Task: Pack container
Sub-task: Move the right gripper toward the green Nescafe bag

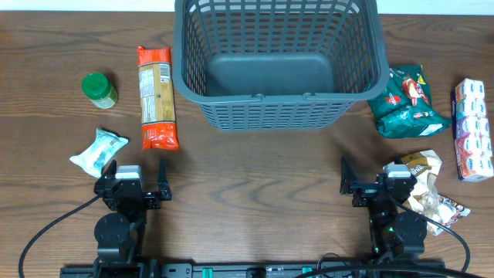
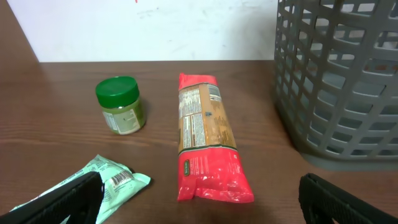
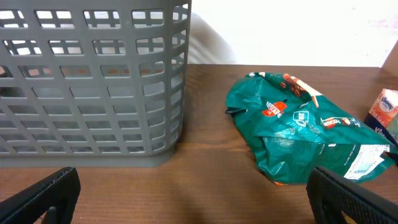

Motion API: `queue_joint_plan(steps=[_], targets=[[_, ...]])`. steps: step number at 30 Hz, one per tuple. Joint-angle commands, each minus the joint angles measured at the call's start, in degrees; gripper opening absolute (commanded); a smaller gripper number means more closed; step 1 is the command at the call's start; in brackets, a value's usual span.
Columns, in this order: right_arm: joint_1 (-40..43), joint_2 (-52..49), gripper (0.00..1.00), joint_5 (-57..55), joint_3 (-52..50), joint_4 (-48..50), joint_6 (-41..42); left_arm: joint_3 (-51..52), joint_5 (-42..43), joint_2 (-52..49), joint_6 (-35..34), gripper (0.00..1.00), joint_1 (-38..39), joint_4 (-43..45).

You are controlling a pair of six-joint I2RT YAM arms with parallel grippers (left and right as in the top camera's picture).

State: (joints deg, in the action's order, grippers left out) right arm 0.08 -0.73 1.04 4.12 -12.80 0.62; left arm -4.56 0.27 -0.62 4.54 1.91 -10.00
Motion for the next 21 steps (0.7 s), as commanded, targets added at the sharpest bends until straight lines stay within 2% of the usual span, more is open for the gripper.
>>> queue_joint_plan(steps=[1, 12, 17, 21], targets=[[-0.90, 0.44, 0.99, -0.59, -0.22, -0.04, 0.61, 1.44, 0.61, 0.39, 0.39, 0.99, -0.28, -0.52], [-0.87, 0.44, 0.99, 2.60, 1.77, -1.05, 2.58, 1.44, 0.61, 0.39, 0.39, 0.98, -0.28, -0.52], [-0.79, -1.53, 0.99, -8.50, 11.69, -4.26, 2.51, 1.44, 0.61, 0.39, 0.39, 0.99, -0.28, -0.50], [0.17, -10.40, 0.99, -16.15, 25.00, -7.37, -1.79, 1.44, 0.61, 0.39, 0.39, 0.99, -0.28, -0.52]])
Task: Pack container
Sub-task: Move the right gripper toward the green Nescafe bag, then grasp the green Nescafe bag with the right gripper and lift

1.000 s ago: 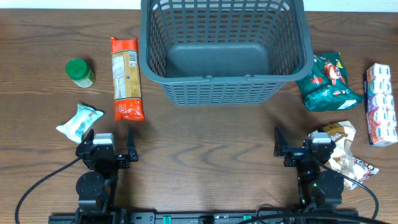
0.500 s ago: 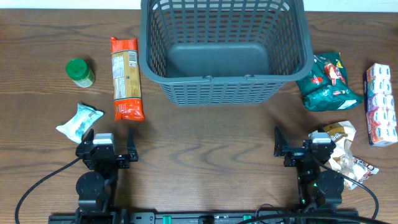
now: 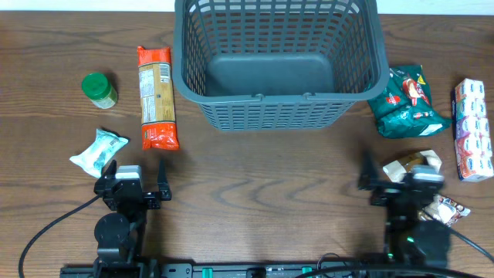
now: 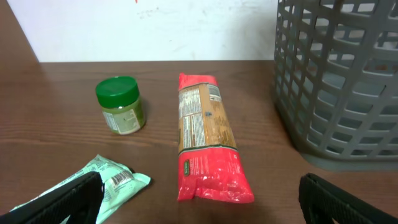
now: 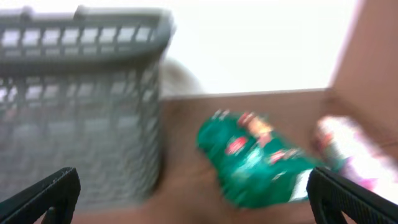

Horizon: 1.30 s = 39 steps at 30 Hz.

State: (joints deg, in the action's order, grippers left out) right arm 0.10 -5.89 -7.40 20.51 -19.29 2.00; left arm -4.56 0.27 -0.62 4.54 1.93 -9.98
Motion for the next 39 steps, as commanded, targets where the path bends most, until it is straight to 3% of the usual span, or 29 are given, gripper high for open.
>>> queue_joint_plan(steps=[1, 10, 17, 21, 27, 33, 39], targets=[[0.50, -8.39, 0.99, -7.80, 12.48, -1.84, -5.14, 1.44, 0.61, 0.39, 0.39, 0.99, -0.31, -0.55], [5.73, -44.13, 0.99, -7.78, 59.17, -22.91, -10.64, 1.44, 0.61, 0.39, 0.39, 0.98, -0.31, -0.52], [14.62, -75.14, 0.99, 3.26, 98.49, -47.43, -13.70, 1.44, 0.61, 0.39, 0.39, 0.99, -0.31, -0.52], [21.16, -90.09, 0.99, 12.11, 113.00, -58.82, -13.68, 1.44, 0.61, 0.39, 0.39, 0.98, -0.31, -0.52], [26.86, -103.67, 0.99, 18.80, 115.93, -61.75, -14.93, 1.44, 0.61, 0.39, 0.39, 0.99, -0.31, -0.52], [27.21, -110.07, 0.99, 22.53, 115.86, -63.01, -14.93, 1.44, 0.61, 0.39, 0.39, 0.99, -0.31, -0.52], [26.82, -115.25, 0.99, 24.06, 115.75, -65.37, -24.90, 1.44, 0.61, 0.39, 0.39, 0.98, -0.31, -0.55]])
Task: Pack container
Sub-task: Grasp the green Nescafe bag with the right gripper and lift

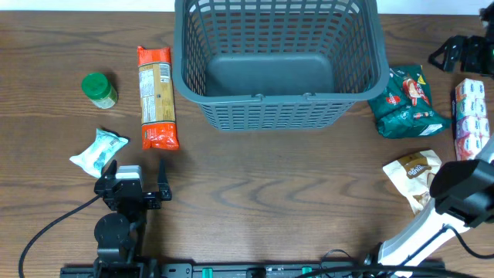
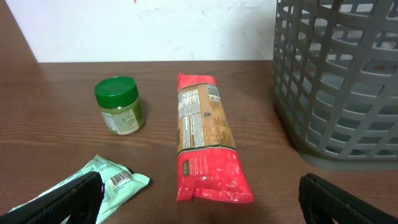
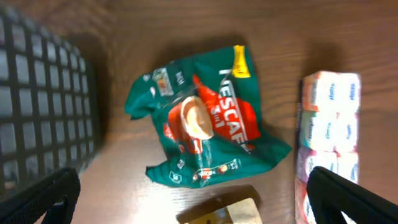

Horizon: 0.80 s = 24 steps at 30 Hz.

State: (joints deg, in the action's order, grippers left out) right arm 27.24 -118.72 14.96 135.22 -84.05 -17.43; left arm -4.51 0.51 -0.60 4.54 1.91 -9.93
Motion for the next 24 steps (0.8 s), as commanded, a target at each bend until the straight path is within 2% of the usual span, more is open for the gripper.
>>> queue_joint_plan(steps=[1, 10, 19, 24], targets=[[-0.33, -3.48, 0.99, 1.77, 1.05, -0.81, -5.49, 1.40, 0.37, 0.37, 0.39, 0.99, -0.28, -0.57], [-2.08, -13.97, 0.99, -0.59, 0.52, -4.04, -9.44, 1.40, 0.37, 0.37, 0.39, 0.99, -0.28, -0.57], [-5.33, -21.35, 0.99, -9.16, 0.50, -2.73, -5.51, 1.40, 0.37, 0.37, 0.39, 0.98, -0.28, -0.57], [-5.55, -25.42, 0.99, -9.62, 0.44, -2.27, -3.76, 1.40, 0.37, 0.37, 0.39, 0.99, -0.28, -0.59]])
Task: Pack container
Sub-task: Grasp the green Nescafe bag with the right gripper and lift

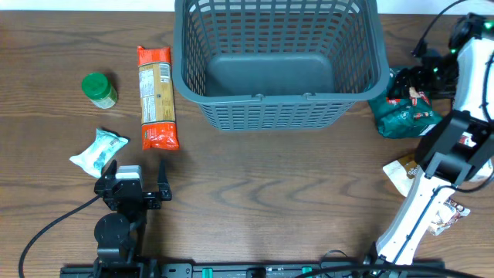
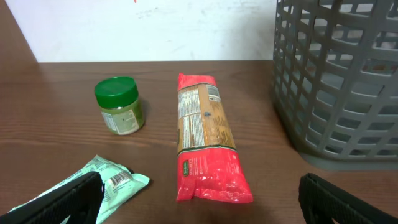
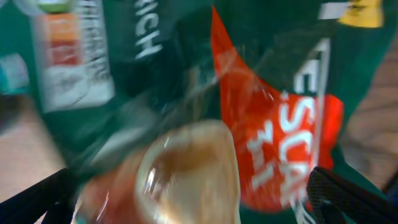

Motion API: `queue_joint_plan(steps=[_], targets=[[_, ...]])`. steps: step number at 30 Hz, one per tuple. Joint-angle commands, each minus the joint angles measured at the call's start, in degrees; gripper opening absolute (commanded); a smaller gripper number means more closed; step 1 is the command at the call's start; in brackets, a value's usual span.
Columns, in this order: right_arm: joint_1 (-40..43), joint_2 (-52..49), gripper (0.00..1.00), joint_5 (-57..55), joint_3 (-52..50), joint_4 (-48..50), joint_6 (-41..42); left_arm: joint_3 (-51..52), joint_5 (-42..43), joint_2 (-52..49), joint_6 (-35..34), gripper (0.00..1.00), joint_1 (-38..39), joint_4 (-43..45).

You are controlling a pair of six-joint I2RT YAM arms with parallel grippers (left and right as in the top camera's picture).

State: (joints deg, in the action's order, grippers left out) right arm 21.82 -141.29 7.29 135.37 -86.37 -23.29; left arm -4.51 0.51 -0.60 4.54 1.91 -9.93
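The grey plastic basket point(image 1: 279, 62) stands at the back centre with nothing inside it. A green Nescafe coffee bag point(image 1: 413, 108) lies just to its right. My right gripper point(image 1: 403, 79) is down over that bag, open. The right wrist view is filled with the blurred bag point(image 3: 186, 93), and the gripper point(image 3: 196, 205) has its fingertips wide apart at the lower corners. My left gripper point(image 1: 135, 171) rests open near the front left, also seen in the left wrist view point(image 2: 199, 202). Ahead of it lie a red pasta packet point(image 2: 205, 140), a green-lidded jar point(image 2: 119, 104) and a mint-green packet point(image 2: 109, 180).
A brown snack bag point(image 1: 401, 170) lies at the front right, partly under my right arm point(image 1: 451, 154). Another wrapper point(image 1: 449, 213) shows beside the arm's base. The basket wall point(image 2: 339, 81) rises on the right of the left wrist view.
My right gripper was over the far right edge, looking down on the green bag and a tissue pack. Now it is close down on the green bag, still open. The left arm has not moved.
Both grippers rested open at the front edge, the right one facing the basket and green bag. The right gripper then stood slightly further right. Later it was high over the far right corner. Now it is down at the green bag.
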Motion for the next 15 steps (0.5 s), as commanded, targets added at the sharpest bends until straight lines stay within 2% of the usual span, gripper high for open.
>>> queue_joint_plan(steps=[1, 3, 4, 6, 7, 8, 9, 10, 15], targets=[[-0.15, -3.67, 0.99, -1.92, 0.26, 0.02, 2.19, 1.40, 0.37, 0.37, 0.39, 0.99, -0.28, -0.57], [-0.13, -5.55, 0.99, -1.92, 0.26, -0.20, 2.49, 1.40, 0.37, 0.37, 0.39, 0.99, -0.28, -0.57], [-0.13, -6.36, 0.96, -1.92, 0.26, -0.44, 2.47, 1.40, 0.37, 0.37, 0.39, 0.99, -0.28, -0.59], [-0.11, -7.96, 0.82, -1.90, 0.26, -1.11, 2.47, 1.40, 0.37, 0.37, 0.39, 0.99, -0.28, -0.57], [-0.11, -8.87, 0.67, -1.68, 0.26, -1.62, 2.38, 1.40, 0.37, 0.37, 0.39, 0.98, -0.28, -0.59], [-0.11, -9.38, 0.45, -1.38, 0.26, -1.90, 2.10, 1.40, 0.37, 0.37, 0.39, 0.98, -0.28, -0.57], [-0.11, -9.92, 0.06, -0.85, 0.26, -2.19, 1.84, 1.40, 0.37, 0.37, 0.39, 0.99, -0.28, -0.59], [-0.11, -10.43, 0.01, -0.28, 0.26, -2.27, 1.84, 1.40, 0.37, 0.37, 0.39, 0.99, -0.28, -0.57], [-0.15, -9.86, 0.02, 2.80, 0.28, -2.12, 2.75, 1.40, 0.37, 0.37, 0.39, 0.99, -0.28, -0.59]])
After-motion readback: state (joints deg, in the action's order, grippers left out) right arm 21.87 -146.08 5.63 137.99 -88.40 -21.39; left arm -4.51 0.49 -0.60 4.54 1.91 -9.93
